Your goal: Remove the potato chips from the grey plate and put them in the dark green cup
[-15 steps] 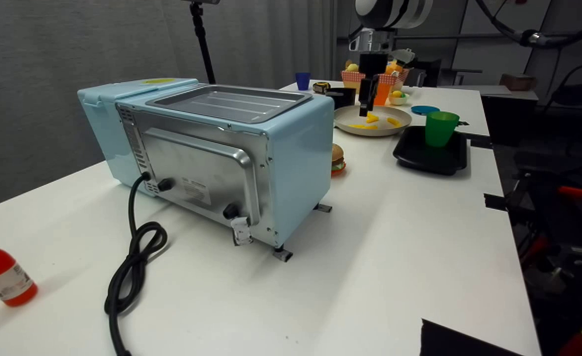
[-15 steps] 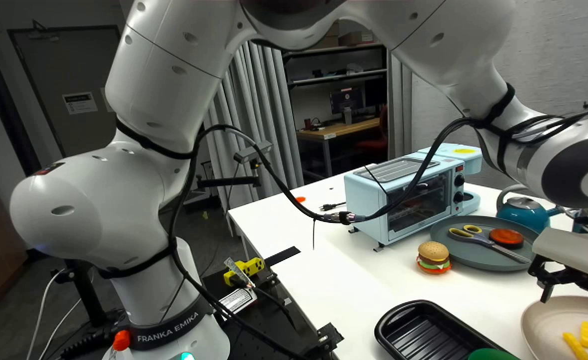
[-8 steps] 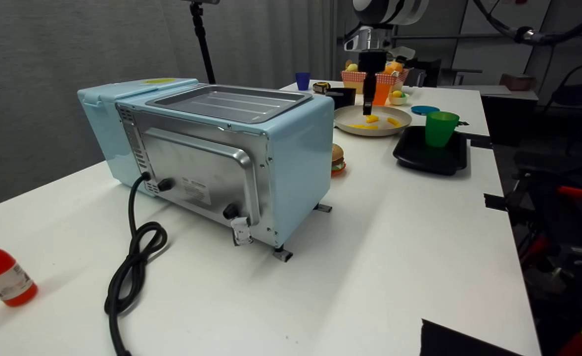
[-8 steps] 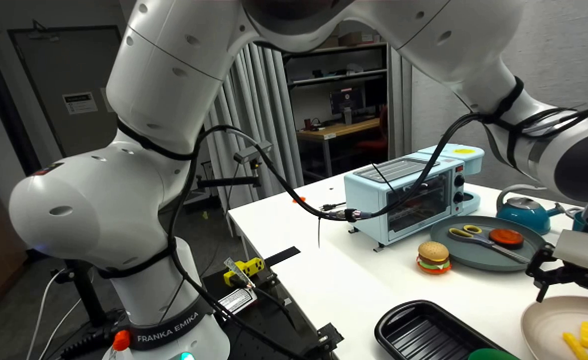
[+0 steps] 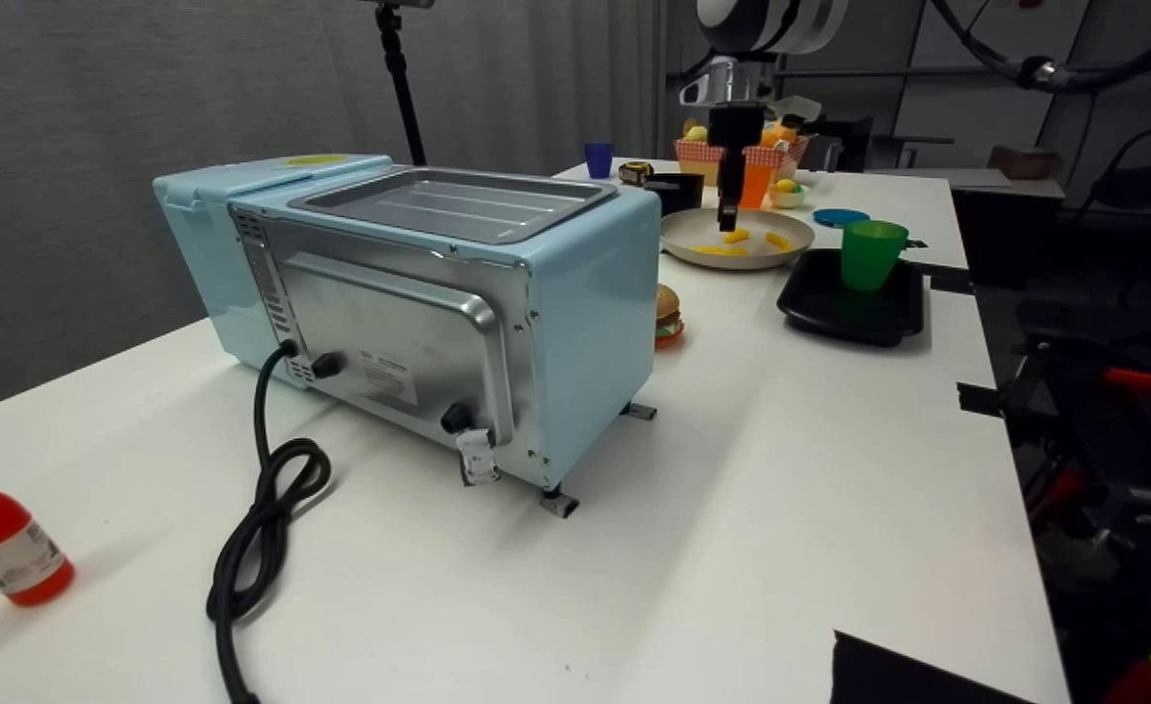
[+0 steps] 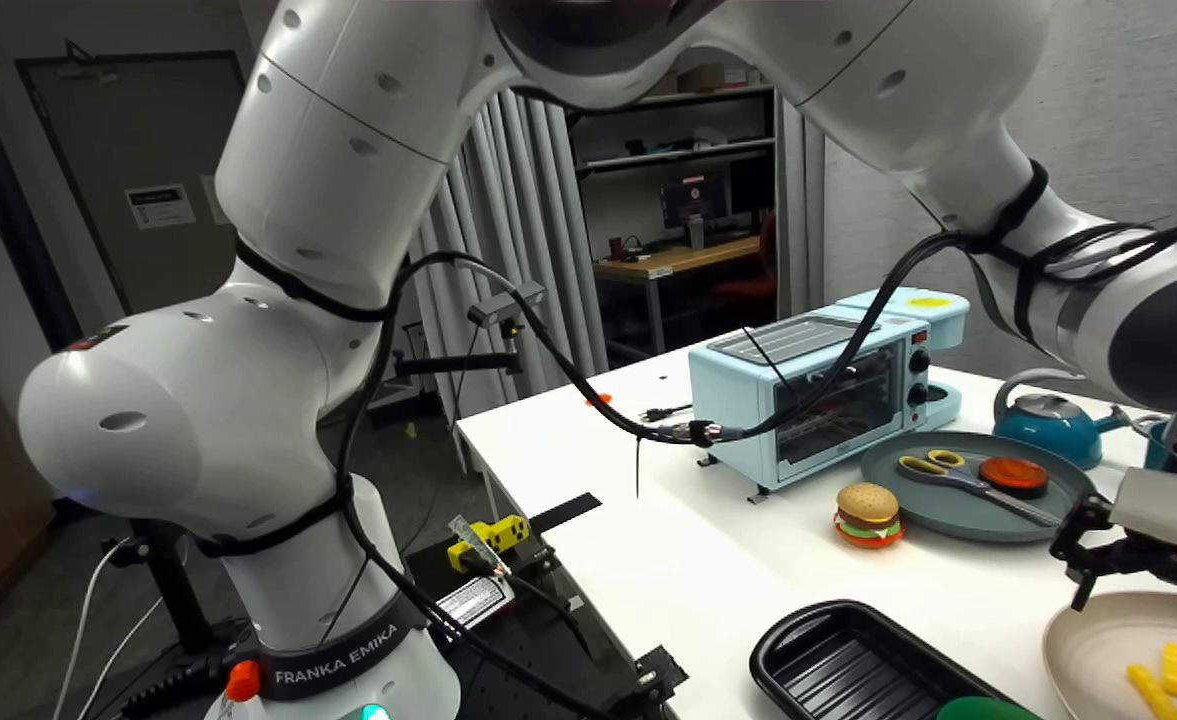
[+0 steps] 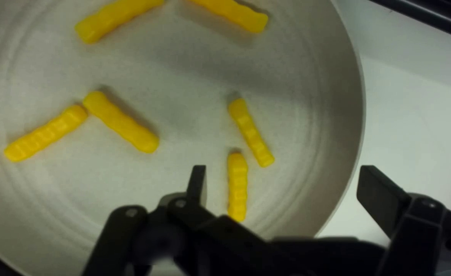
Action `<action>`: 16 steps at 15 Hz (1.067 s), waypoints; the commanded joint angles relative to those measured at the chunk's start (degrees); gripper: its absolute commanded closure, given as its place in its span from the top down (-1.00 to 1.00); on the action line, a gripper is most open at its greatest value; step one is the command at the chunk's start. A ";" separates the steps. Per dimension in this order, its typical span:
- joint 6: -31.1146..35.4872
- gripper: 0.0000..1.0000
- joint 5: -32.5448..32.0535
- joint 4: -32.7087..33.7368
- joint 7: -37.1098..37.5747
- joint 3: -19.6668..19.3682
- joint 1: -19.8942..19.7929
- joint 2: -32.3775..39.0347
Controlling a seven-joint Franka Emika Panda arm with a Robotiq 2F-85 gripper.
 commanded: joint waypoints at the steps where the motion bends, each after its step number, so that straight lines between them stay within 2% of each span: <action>1: -1.13 1.00 -0.59 2.69 -5.31 -0.59 0.08 1.79; 8: -3.25 1.00 -0.04 4.93 -20.01 0.90 -1.23 4.38; 16: 0.23 1.00 -0.77 5.26 -35.86 0.62 -0.16 6.11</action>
